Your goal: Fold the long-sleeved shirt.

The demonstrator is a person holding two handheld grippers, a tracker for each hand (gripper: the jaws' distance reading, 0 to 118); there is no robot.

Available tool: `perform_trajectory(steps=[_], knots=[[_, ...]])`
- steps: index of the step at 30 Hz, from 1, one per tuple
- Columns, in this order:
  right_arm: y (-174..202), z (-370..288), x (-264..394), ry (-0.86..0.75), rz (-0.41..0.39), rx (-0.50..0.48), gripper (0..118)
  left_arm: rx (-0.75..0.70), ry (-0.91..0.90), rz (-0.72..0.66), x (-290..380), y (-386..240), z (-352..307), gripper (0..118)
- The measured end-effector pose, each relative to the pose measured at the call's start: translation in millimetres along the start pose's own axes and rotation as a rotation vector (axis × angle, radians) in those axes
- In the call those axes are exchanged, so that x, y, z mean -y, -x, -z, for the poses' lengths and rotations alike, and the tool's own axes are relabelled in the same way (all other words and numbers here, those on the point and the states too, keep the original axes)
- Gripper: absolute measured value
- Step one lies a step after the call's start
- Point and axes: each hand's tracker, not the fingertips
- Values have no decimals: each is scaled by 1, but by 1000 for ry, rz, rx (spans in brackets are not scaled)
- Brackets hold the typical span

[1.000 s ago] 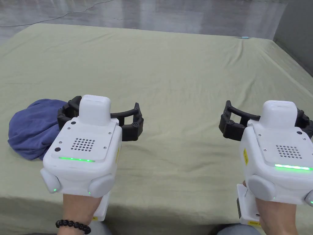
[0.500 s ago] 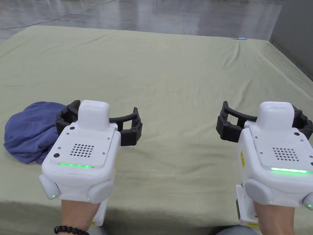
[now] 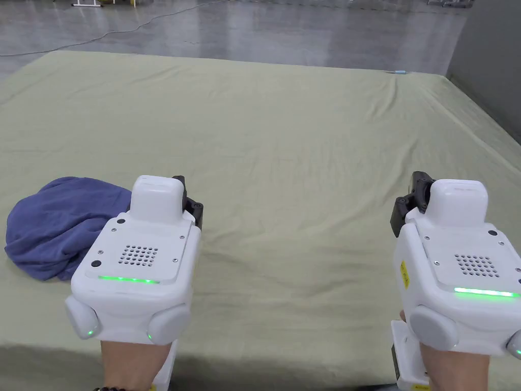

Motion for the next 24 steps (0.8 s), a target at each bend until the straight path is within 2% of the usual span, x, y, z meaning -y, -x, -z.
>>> perform_trajectory(steps=[2, 6, 9, 12, 16, 19, 24], knots=[[-6, 1, -7, -12, -11, 16, 0, -15, -7, 7, 2, 0, -1, 0], [7, 7, -6, -3, 1, -3, 0, -40, -10, -5, -3, 9, -7, 0], [40, 12, -4, -6, 14, -79, 0, -103, -35, -23, -11, 32, -18, 0], [88, 17, -2, -16, 17, -197, 0, -217, -54, -30, -20, 62, -40, 0], [150, 14, -4, -28, 32, -372, 0, -356, 7, -45, -24, 106, -62, 0], [190, 7, -5, -35, 34, -470, 0, -411, 15, -36, -19, 131, -74, 0], [219, 8, -3, -19, 19, -540, 0, -391, 106, -80, -15, 150, -75, 0]])
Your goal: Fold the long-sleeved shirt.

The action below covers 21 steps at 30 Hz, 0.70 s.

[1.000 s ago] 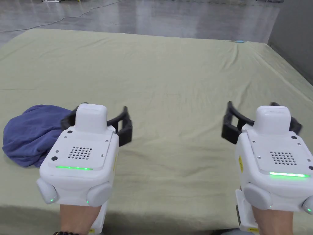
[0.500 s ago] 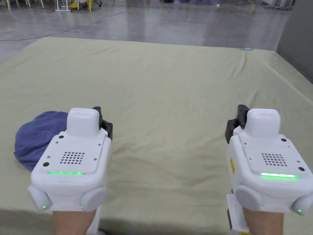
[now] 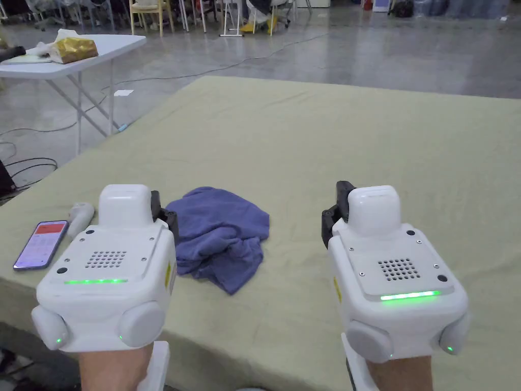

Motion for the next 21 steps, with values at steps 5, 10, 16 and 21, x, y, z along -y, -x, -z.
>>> perform_trajectory(steps=[5, 10, 16, 21], knots=[[2, 9, 7, 30, 5, -17, 0, 72, 273, -32, -3, 3, 70, 105], [-2, 19, 21, 59, 10, -9, 0, 150, 626, -116, 31, -11, 193, 116], [-16, 27, 36, 127, -18, 19, 0, 111, 739, -1, 79, -26, 293, 116], [-32, 35, 45, 165, -28, 56, 0, 147, 896, -32, 99, -36, 317, 66]])
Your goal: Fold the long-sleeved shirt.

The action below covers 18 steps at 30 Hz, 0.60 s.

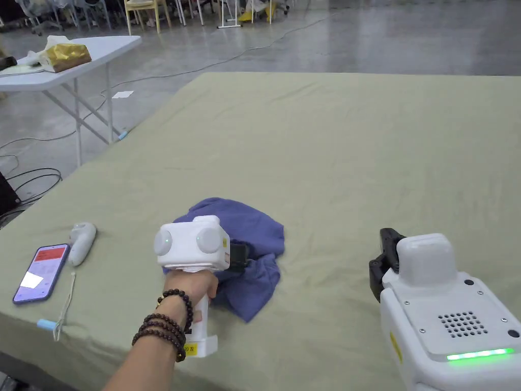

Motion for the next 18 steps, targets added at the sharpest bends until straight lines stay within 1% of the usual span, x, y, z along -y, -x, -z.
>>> perform_trajectory(steps=[1, 2, 3, 4, 6, 7, 8, 9, 11, 13, 14, 16, 18], knots=[[-2, 2, 1, 4, 4, 7, 0, 3, 0, -37, -4, 4, 5, 28], [-5, 2, 2, 8, 8, 10, 0, 46, -17, -74, -6, 9, 7, 8], [-7, 3, 2, 12, 12, 13, 0, 34, -51, -95, -10, 11, 7, 8], [-9, 3, 3, 16, 17, 14, 0, -32, -206, -40, 28, -18, -51, 8], [-12, 0, 4, 21, 28, 14, 0, 12, -191, 8, 52, -40, -78, 8], [-14, -2, 5, 19, 33, 17, 0, 34, -223, 36, 67, -55, -96, 8], [-15, -4, 6, 17, 36, 20, 0, 117, -97, -5, 10, -30, -66, 8], [-19, -6, 6, 15, 39, 27, 0, 150, -144, 17, -1, -36, -73, 8], [-27, -12, 5, 11, 41, 64, 0, 253, -169, 31, -9, -69, -99, 8], [-42, -20, 4, 3, 55, 96, 0, 374, -215, 91, -1, -117, -121, 8], [-50, -26, 3, -2, 62, 117, 0, 408, -231, 136, -1, -140, -129, 8], [-72, -41, 2, -20, 69, 179, 0, 461, -259, 264, 8, -198, -137, 8], [-97, -60, 0, -35, 77, 256, 0, 581, -237, 317, 15, -251, -143, 8]])
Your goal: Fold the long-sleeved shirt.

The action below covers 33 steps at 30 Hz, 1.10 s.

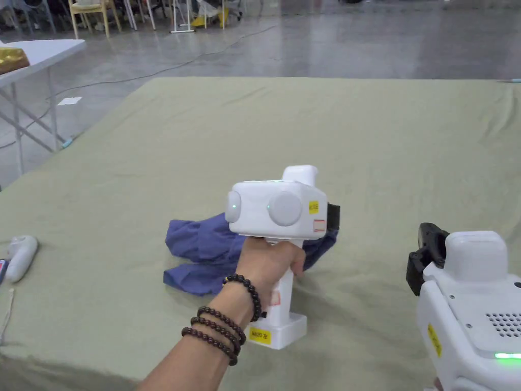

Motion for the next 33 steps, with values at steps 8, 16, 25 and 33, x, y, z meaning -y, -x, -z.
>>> perform_trajectory(steps=[8, 16, 25, 33], knots=[[-122, -50, -2, 27, 59, 296, 0, 224, 179, 142, 51, -171, 143, 8], [-151, -63, 10, 62, 79, 350, 0, 135, 178, 175, 88, -175, 151, 117], [-109, -46, 13, 66, 77, 214, 0, -85, -318, 50, 91, -84, -30, 106], [-76, -50, 4, 45, 38, 152, 0, -464, -432, 53, 172, -26, -149, 0]])
